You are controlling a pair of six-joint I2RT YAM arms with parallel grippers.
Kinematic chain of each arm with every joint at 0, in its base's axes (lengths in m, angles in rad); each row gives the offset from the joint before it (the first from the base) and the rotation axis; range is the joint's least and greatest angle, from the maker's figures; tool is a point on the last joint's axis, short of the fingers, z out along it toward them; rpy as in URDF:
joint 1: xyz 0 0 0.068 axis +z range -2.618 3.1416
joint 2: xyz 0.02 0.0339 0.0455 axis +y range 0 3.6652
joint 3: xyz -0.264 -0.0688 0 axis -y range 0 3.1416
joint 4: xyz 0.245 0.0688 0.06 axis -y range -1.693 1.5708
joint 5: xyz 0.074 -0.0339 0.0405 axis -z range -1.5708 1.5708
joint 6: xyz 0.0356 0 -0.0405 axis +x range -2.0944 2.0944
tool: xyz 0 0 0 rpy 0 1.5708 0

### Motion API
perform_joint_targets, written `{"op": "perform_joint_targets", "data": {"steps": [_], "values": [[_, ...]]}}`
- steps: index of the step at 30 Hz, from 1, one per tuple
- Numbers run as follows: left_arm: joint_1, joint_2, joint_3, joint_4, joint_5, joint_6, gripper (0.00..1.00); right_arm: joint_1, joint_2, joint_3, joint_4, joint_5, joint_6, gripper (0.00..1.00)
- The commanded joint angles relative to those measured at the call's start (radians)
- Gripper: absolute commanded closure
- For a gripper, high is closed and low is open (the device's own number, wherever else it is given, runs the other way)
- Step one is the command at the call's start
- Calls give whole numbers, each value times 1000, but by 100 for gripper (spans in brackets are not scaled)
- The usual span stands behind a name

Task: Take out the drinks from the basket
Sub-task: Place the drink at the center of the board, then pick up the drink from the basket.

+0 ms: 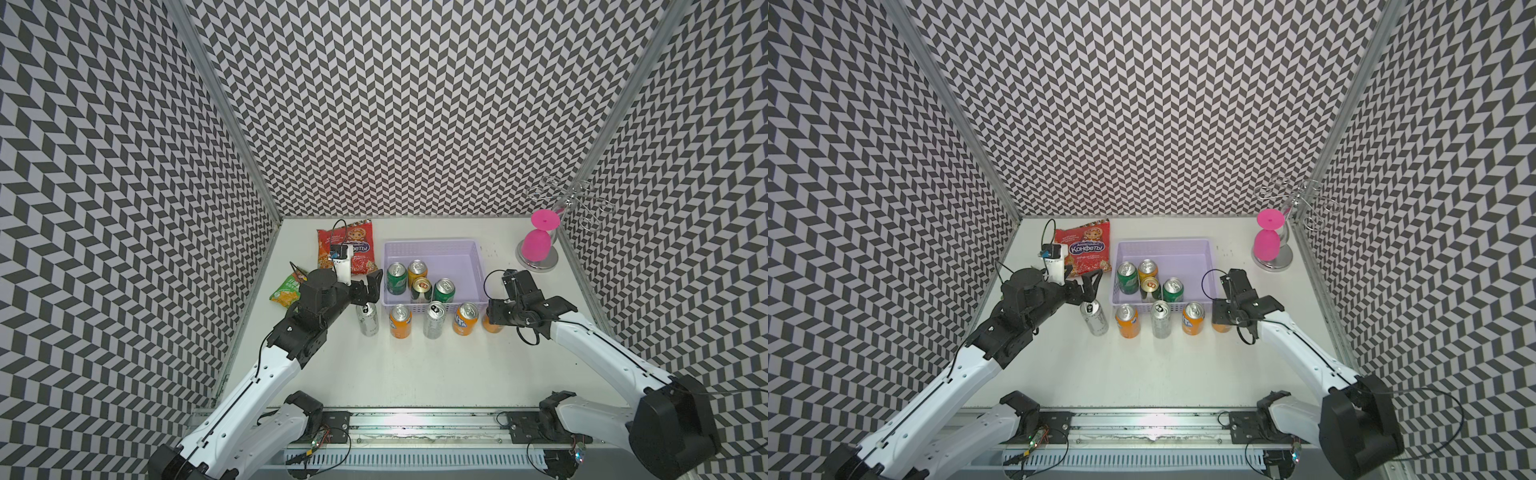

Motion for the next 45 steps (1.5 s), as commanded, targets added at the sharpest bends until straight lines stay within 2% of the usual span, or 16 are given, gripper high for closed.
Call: {"op": "perform_joint_targets", "data": {"steps": [1,8,25,30,37,45], "values": [[7,-8,-11,27,8,-5,1,1,6,3,97,9,-8,44],[8,-12,-13,25,2,-4,1,1,19,4,98,8,-10,40],[8,-4,1,15,-13,4,1,1,-48,47,92,-49,-54,12],[9,16,43,-15,-12,22,1,1,-95,108,88,-16,-85,0],[9,97,124,-79,22,52,1,-10,-146,175,177,58,-196,0],[5,290,285,-211,101,115,1,-93,-104,234,273,-26,-241,0]]}}
